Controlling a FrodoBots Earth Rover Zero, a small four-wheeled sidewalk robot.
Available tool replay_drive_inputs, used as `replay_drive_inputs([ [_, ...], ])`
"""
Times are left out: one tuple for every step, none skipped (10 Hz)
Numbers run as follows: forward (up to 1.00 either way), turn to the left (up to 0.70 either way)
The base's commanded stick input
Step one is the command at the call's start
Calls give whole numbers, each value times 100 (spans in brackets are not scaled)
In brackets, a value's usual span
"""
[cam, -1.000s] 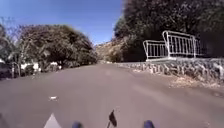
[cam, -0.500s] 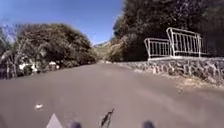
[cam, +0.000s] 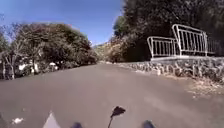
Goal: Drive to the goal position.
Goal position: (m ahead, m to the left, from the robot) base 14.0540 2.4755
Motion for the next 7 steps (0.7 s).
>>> replay_drive_inputs([
  [85, 0],
  [85, 0],
  [85, 0],
  [85, 0],
  [85, 0],
  [85, 0],
  [85, 0],
])
